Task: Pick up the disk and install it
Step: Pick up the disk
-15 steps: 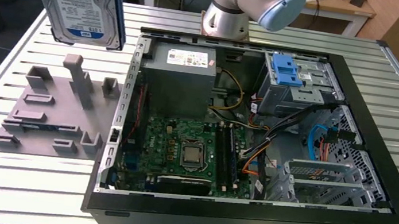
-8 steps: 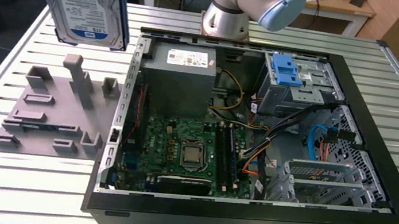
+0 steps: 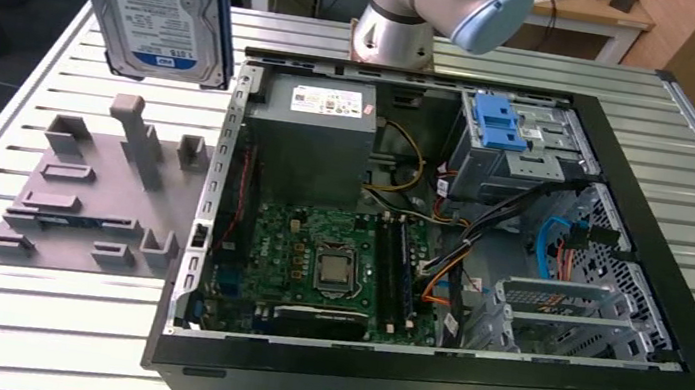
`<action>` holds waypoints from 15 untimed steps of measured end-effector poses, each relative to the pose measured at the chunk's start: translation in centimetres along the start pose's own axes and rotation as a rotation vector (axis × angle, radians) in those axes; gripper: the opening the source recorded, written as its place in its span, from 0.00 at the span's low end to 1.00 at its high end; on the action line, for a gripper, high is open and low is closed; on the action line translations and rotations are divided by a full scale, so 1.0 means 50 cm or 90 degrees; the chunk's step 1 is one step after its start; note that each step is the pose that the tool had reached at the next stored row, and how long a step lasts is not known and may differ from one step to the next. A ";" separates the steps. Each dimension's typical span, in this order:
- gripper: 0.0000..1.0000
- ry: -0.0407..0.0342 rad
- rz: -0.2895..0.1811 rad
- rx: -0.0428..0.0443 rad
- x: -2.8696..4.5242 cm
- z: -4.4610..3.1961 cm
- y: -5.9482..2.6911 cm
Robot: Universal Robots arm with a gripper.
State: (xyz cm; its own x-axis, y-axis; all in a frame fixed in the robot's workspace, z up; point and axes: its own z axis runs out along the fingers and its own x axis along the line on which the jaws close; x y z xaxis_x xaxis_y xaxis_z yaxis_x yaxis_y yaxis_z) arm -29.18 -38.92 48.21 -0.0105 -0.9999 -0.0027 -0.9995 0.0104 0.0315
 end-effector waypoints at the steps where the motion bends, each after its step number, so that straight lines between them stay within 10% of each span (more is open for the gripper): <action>1: 0.36 0.0000 0.000 0.0000 0.000 0.000 -0.002; 15: 0.36 0.0000 0.000 -0.0001 0.000 -0.001 -0.034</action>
State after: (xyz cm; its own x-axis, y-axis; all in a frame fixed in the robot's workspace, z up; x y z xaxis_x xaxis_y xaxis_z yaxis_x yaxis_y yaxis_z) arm -27.48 -38.96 48.21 -0.0104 -0.9999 -0.0027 -0.9994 0.0103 0.0316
